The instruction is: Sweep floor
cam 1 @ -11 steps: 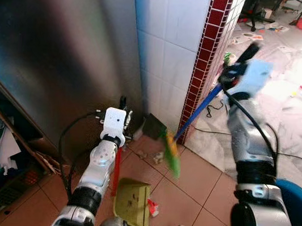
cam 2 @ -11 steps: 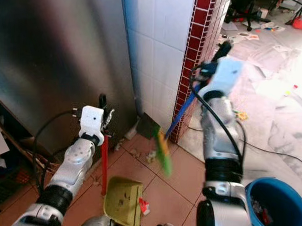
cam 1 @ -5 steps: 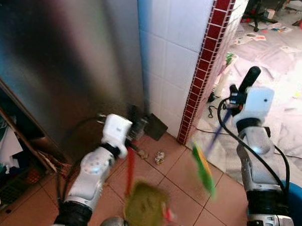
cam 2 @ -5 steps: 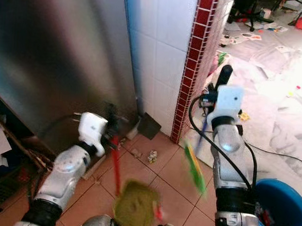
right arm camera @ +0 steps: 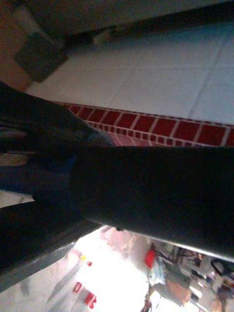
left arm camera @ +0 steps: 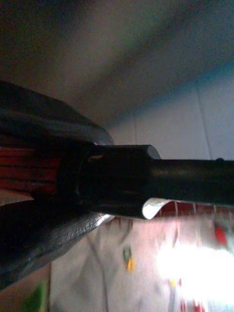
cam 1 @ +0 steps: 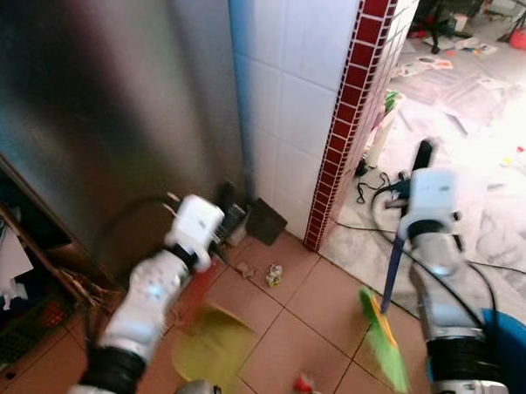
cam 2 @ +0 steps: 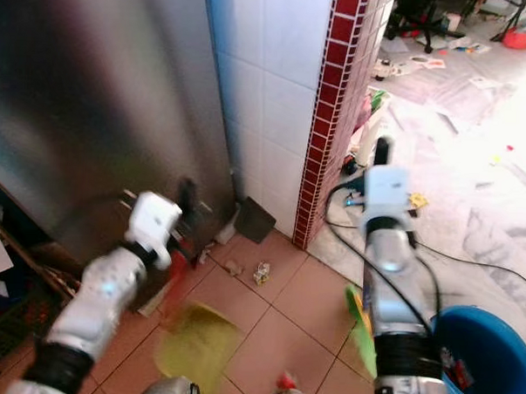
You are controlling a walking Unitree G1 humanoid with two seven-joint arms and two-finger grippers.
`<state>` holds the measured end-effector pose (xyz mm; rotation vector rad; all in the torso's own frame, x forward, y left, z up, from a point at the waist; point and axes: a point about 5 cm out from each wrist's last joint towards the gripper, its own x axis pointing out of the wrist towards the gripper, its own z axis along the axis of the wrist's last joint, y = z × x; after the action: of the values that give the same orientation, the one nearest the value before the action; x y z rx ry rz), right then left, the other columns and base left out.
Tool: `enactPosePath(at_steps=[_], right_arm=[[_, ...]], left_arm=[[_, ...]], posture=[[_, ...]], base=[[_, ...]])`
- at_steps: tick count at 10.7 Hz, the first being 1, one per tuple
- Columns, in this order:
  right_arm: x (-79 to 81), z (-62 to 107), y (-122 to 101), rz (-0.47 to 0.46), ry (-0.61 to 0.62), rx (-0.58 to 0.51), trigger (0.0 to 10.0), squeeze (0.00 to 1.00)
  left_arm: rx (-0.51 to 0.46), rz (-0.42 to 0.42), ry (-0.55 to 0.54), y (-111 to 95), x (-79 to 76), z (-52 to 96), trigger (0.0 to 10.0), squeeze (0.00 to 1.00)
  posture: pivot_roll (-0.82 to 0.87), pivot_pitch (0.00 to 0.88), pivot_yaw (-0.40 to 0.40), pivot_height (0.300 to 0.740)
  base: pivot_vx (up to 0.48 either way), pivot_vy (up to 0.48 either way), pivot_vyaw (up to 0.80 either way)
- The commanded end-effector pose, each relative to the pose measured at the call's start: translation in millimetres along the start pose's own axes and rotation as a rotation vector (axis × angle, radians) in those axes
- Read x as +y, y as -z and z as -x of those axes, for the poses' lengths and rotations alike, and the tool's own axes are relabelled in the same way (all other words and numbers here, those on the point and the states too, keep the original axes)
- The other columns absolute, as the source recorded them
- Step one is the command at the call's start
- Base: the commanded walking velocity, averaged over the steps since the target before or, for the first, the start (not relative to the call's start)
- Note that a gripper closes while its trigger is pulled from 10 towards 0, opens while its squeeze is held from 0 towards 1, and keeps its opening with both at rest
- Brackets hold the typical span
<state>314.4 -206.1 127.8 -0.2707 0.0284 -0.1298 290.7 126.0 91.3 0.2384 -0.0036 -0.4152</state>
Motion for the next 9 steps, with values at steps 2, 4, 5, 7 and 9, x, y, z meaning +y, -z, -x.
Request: enactPosePath(at_steps=[2,4,5,7,9], right_arm=[[5.2,0.7,10.7,-0.034,-0.009,0.101,10.0,0.0],[17.3,-2.1,9.8,-0.228,-0.052,0.178,10.0,0.0],[18.8,-4.4,8.3,-0.276,-0.049,0.205,10.0,0.0],[19.9,-7.5,5.2,-0.358,-0.042,0.238,10.0,0.0],[23.3,-9.4,0.2,-0.521,-0.02,0.274,10.0,0.0]], left_arm=[[0.002,0.015,-0.038,-1.0,-1.8,-3.8,10.0,0.0],[0.023,0.075,-0.062,4.2,-13.3,-13.8,10.0,0.0],[0.027,0.091,-0.057,4.3,-18.4,-18.7,10.0,0.0],[0.026,0.098,-0.027,3.0,-27.4,-24.1,10.0,0.0],[0.038,0.1,-0.02,6.5,-32.5,-26.2,10.0,0.0]], posture=[[-0.07,0.0,0.043,0.74],[-0.08,0.0,0.036,0.74],[-0.08,0.0,0.036,0.74],[-0.08,0.0,0.039,0.74],[-0.08,0.0,0.042,0.74]], base=[[0.0,0.0,0.0],[0.0,0.0,0.0],[0.0,0.0,0.0],[0.0,0.0,0.0],[0.0,0.0,0.0]])
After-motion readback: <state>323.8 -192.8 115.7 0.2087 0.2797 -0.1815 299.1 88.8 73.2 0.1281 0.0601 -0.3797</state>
